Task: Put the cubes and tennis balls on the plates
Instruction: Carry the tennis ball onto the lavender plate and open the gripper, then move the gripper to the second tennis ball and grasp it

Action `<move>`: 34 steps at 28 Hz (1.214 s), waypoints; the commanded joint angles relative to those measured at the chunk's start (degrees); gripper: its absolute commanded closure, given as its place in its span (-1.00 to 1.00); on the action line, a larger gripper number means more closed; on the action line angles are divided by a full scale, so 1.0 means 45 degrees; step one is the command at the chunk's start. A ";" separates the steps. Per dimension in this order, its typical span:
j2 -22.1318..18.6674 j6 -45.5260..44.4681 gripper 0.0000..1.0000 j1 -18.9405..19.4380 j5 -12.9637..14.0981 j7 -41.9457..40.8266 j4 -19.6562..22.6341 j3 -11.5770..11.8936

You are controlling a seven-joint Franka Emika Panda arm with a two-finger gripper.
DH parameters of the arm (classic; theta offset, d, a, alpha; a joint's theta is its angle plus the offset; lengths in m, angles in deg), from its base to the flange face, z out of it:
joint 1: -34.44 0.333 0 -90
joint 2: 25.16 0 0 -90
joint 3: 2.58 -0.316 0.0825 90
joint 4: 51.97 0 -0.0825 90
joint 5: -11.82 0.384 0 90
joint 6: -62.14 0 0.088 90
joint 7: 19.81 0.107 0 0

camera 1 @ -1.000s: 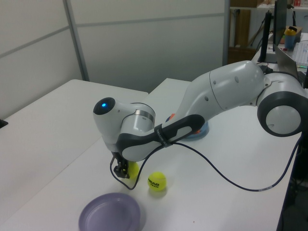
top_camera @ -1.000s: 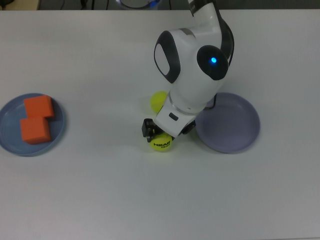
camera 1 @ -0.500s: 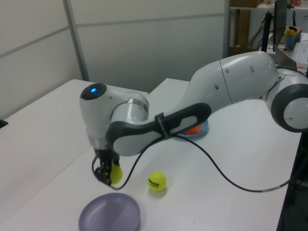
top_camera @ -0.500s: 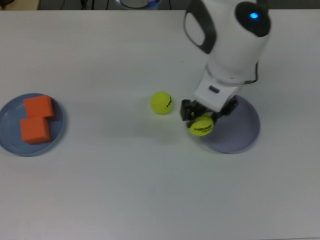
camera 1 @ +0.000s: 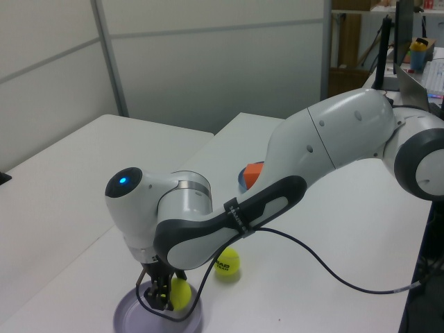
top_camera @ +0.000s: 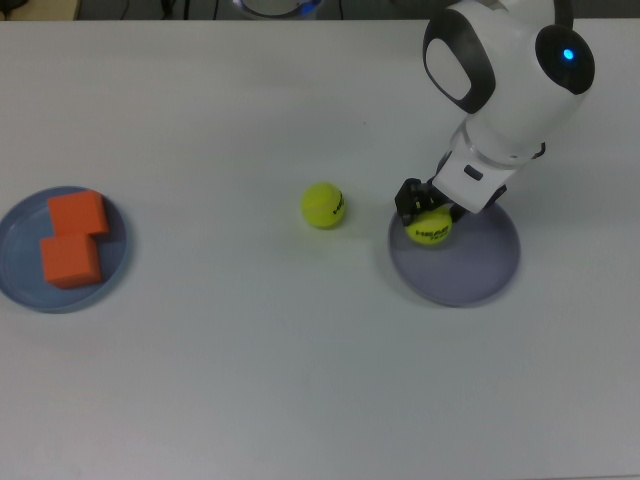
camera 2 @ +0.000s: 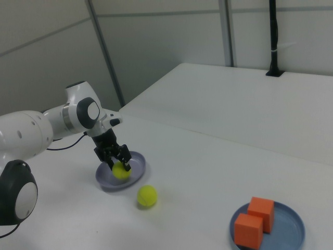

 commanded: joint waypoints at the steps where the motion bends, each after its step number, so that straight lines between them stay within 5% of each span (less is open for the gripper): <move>1: -0.0518 -0.0139 -1.00 0.0080 -0.0105 0.0508 -0.0065 0.0023; 10: -0.1006 -0.1134 -1.00 -0.0330 -0.0339 -0.0271 -0.0202 0.0295; 15: -0.0987 -0.2694 -1.00 -0.0447 -0.1628 -0.1208 -0.0085 0.0901; 34: -0.0734 -0.3694 -1.00 -0.0897 -0.1648 -0.1894 0.1438 0.1116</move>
